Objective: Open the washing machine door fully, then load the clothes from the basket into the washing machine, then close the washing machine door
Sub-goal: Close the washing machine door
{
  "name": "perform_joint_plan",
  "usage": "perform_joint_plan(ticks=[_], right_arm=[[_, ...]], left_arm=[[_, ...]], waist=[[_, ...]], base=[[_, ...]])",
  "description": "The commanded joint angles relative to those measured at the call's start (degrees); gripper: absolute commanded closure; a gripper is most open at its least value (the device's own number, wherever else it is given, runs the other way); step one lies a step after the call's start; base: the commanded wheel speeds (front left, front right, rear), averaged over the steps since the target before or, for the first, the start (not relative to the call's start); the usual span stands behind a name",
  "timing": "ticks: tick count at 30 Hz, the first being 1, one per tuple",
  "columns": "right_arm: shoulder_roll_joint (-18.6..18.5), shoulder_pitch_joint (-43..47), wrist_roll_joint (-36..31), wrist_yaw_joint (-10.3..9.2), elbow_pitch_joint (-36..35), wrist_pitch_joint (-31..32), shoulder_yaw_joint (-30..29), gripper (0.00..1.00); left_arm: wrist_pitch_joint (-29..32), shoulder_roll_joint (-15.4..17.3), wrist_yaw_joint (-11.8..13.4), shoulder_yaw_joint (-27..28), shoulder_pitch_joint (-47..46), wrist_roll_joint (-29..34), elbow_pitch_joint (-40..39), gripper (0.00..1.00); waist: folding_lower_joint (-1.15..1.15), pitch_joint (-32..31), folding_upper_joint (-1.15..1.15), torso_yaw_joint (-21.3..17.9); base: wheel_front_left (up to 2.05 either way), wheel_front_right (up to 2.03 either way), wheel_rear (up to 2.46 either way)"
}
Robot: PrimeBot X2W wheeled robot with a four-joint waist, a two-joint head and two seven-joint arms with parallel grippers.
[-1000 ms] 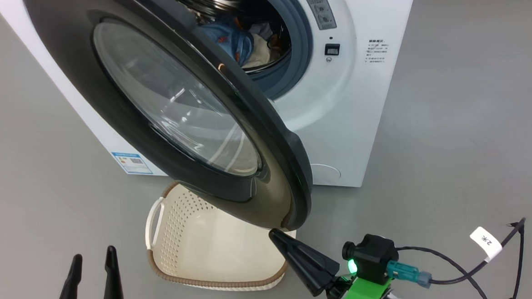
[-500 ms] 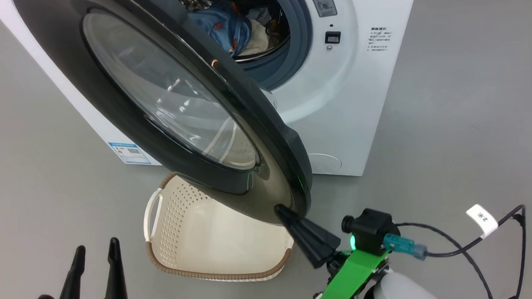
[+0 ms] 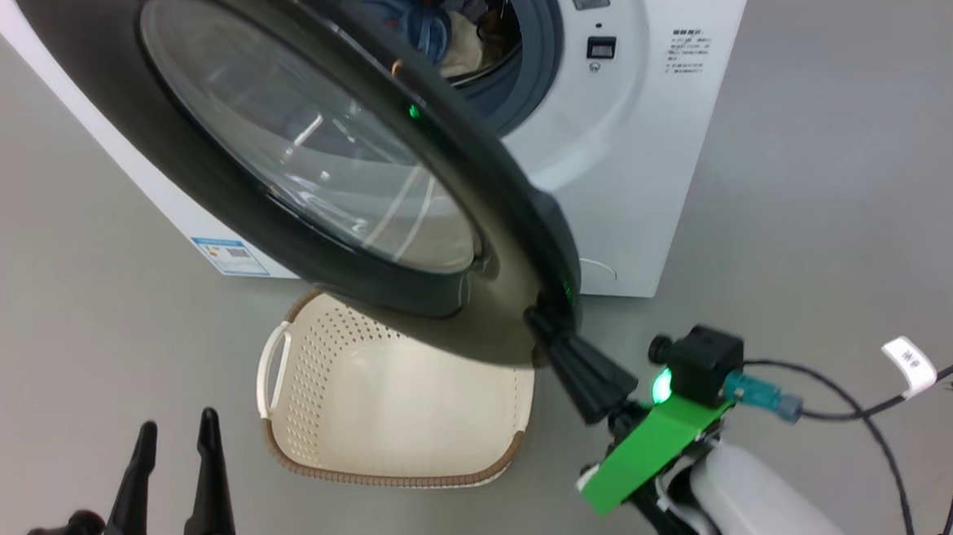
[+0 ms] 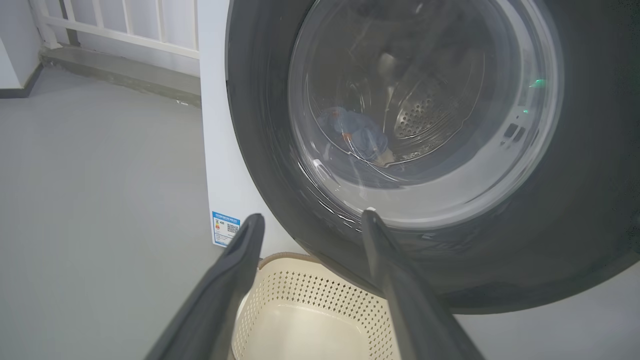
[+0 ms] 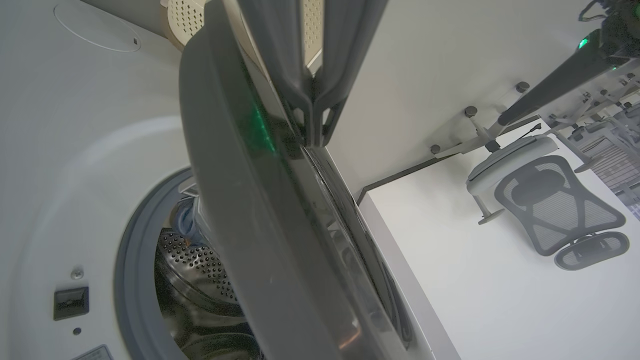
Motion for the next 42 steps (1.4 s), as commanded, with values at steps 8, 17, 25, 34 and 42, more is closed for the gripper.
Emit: perform_joint_plan(ticks=[8,17,25,34,42], right_arm=[[0.9,-6.1,-1.2,0.06,-0.3,-0.3,-4.6,1.00],[0.7,-13.0,-2.7,0.06,1.4,-0.3,-10.6,1.00],[-0.1,-18.9,-3.9,0.06,3.3,-0.3,-14.7,1.00],[0.0,-24.5,-5.0,0.06,4.7,-0.3,-19.5,1.00],[0.2,-25.9,-5.9,0.06,4.8,-0.3,-21.0,1.00]], left_arm=[[-0.4,0.9,-0.1,0.5,-4.7,-0.7,-2.1,0.00],[-0.4,0.5,-0.1,-1.4,-7.6,-1.2,-2.6,0.00],[-0.4,0.2,-0.1,-3.3,-10.4,-1.8,-2.3,0.00],[-0.4,0.6,-0.1,-4.7,-12.3,-2.3,-2.4,0.00],[-0.4,0.8,-0.1,-5.2,-13.0,-2.3,-2.5,0.00]], waist=[[0.00,3.6,0.00,0.8],[0.00,7.6,0.00,2.2],[0.00,10.6,0.00,3.8],[0.00,12.8,0.00,5.1],[0.00,13.4,0.00,5.5]], base=[[0.00,0.00,0.00],[0.00,0.00,0.00],[0.00,0.00,0.00],[0.00,0.00,0.00],[0.00,0.00,0.00]])
